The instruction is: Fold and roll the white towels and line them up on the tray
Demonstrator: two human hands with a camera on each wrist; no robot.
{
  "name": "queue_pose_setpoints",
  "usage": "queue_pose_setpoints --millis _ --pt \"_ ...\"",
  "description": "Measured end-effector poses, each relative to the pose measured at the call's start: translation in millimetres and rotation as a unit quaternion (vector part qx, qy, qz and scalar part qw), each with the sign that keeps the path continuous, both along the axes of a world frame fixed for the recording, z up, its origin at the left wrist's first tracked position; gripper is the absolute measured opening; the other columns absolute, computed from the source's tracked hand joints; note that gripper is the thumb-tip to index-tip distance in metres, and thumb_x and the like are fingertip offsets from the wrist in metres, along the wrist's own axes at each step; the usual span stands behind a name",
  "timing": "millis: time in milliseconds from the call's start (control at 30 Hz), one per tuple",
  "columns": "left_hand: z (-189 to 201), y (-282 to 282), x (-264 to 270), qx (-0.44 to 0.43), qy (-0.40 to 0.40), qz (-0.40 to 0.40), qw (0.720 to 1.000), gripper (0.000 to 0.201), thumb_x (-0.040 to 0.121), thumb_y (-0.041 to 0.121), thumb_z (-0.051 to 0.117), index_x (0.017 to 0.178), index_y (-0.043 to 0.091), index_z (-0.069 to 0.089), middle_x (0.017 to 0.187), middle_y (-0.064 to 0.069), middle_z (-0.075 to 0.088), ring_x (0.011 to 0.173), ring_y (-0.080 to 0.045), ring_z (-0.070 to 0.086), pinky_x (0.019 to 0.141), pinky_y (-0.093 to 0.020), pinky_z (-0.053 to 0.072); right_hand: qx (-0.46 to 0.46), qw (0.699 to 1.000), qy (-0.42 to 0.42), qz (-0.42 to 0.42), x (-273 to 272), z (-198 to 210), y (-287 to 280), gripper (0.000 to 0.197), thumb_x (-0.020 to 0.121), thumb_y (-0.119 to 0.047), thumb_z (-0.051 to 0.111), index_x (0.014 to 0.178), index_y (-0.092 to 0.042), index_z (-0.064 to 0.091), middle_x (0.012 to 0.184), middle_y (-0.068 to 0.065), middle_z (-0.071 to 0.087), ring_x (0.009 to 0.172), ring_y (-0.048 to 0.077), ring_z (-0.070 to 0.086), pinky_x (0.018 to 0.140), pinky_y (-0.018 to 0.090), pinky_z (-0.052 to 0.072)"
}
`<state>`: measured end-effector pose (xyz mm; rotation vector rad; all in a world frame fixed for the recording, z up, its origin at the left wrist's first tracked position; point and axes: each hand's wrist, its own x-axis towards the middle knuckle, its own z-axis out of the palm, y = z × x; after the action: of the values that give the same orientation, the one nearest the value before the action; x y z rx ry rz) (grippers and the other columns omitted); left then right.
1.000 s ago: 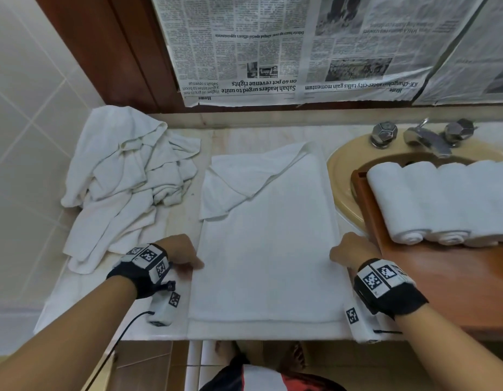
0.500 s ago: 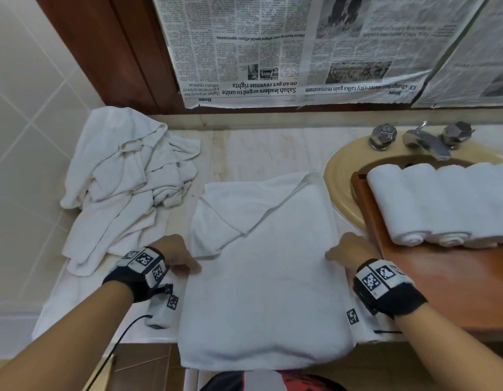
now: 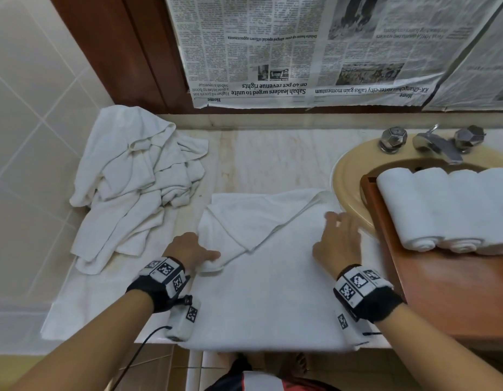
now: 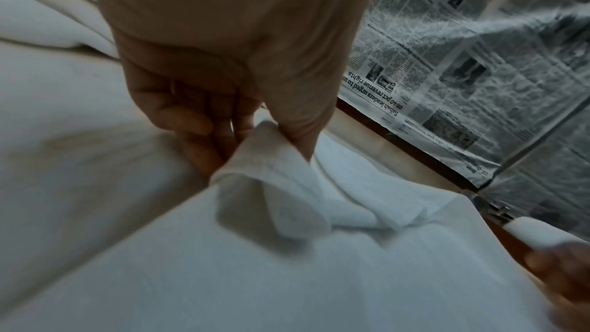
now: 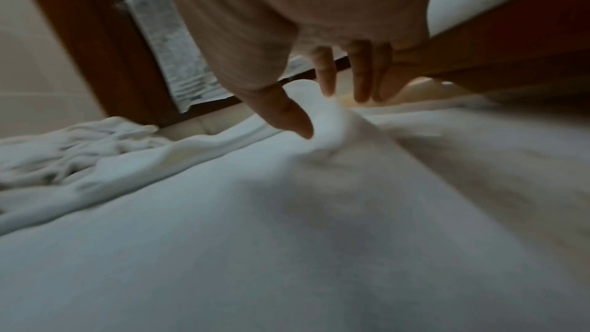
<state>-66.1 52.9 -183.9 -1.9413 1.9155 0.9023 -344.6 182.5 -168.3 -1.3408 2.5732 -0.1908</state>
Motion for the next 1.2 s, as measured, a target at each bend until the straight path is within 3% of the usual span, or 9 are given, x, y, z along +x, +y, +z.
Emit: queue_pose_setpoints --millis 167,367,500,633,767,933,1000,1067,1200 --pt "-2.7 8.6 13.1 0.047 0.034 -0.020 0.998 0.059 0.070 0.044 0.080 0.115 0.012 0.060 0.114 -0.005 0.064 0.102 -0.023 0.060 0.089 -0.033 0.050 0.037 0.973 -0.014 0.229 36.9 -9.9 -30.5 0.075 0.084 -0.022 0.063 0.147 -0.031 0.024 0.160 0.004 0.000 0.147 0.028 -0.001 0.115 0.043 0.018" --pt "20.9 14.6 25.2 0.008 0.093 -0.105 0.990 0.037 0.077 0.039 0.074 0.103 0.016 0.062 0.102 -0.001 0.062 0.093 -0.017 0.056 0.064 -0.022 0.039 -0.004 0.961 -0.015 0.277 44.3 -15.4 -57.2 0.033 0.091 -0.018 0.053 0.122 -0.025 0.060 0.138 -0.005 0.048 0.135 0.018 0.032 0.100 0.034 0.026" --pt "45.3 -0.1 32.0 0.029 0.137 -0.140 0.980 0.035 0.075 0.042 0.071 0.105 0.028 0.059 0.104 0.005 0.063 0.095 -0.014 0.058 0.066 -0.020 0.041 -0.020 0.957 -0.071 0.281 35.1 -12.0 -68.1 0.024 0.094 -0.015 0.054 0.111 -0.016 0.069 0.123 -0.002 0.063 0.122 0.020 0.048 0.098 0.033 0.032" --pt "69.6 -36.7 29.2 0.050 0.118 -0.204 0.971 0.028 0.078 0.041 0.071 0.099 0.025 0.063 0.101 0.004 0.067 0.093 -0.016 0.063 0.075 -0.027 0.048 -0.081 0.940 -0.269 0.194 22.0 4.2 -85.1 0.010 0.088 -0.009 0.064 0.086 -0.010 0.074 0.088 0.006 0.071 0.086 0.024 0.063 0.080 0.030 0.047" --pt "105.3 -100.6 12.0 0.038 0.070 -0.260 0.962 0.022 0.086 0.033 0.069 0.098 0.015 0.070 0.096 -0.002 0.071 0.086 -0.019 0.066 0.068 -0.025 0.049 -0.133 0.920 -0.359 0.081 -19.9 36.4 -113.0 0.020 0.090 -0.008 0.064 0.070 -0.005 0.064 0.062 0.000 0.053 0.063 0.013 0.046 0.060 0.022 0.035" --pt "132.0 -187.0 -35.2 -0.144 0.014 -0.243 0.959 0.021 0.089 0.038 0.064 0.085 0.018 0.066 0.090 -0.003 0.065 0.097 -0.027 0.060 0.077 -0.031 0.040 -0.157 0.918 -0.358 -0.071 -85.1 61.4 -156.5 0.025 0.091 -0.005 0.058 0.066 -0.007 0.060 0.059 0.006 0.053 0.042 0.015 0.049 0.044 0.021 0.037" --pt "125.1 -203.7 -61.2 -0.270 0.005 -0.164 0.949 0.024 0.091 0.042 0.057 0.101 0.021 0.065 0.108 -0.006 0.062 0.116 -0.031 0.052 0.093 -0.041 0.036 -0.164 0.873 -0.438 -0.141 -108.9 65.5 -172.1 0.021 0.088 -0.005 0.062 0.069 -0.015 0.060 0.057 0.004 0.057 0.037 0.014 0.058 0.037 0.019 0.039" --pt "107.3 -199.1 -83.7 -0.322 0.033 -0.100 0.941 0.045 0.089 0.046 0.057 0.129 0.025 0.054 0.135 -0.005 0.049 0.130 -0.032 0.040 0.102 -0.052 0.030 -0.155 0.843 -0.490 -0.161 -117.7 61.3 -178.4 0.011 0.081 -0.006 0.069 0.088 -0.014 0.066 0.070 0.008 0.065 0.052 0.019 0.068 0.044 0.022 0.051" --pt "42.1 -138.6 -97.6 -0.256 0.096 -0.156 0.949 0.062 0.091 0.051 0.054 0.145 0.027 0.035 0.157 -0.001 0.022 0.143 -0.025 0.023 0.111 -0.048 0.023 -0.146 0.971 -0.171 -0.081 -73.5 27.5 -141.6 0.045 0.091 -0.015 0.057 0.135 -0.018 0.052 0.121 0.012 0.062 0.106 0.030 0.061 0.091 0.032 0.047"
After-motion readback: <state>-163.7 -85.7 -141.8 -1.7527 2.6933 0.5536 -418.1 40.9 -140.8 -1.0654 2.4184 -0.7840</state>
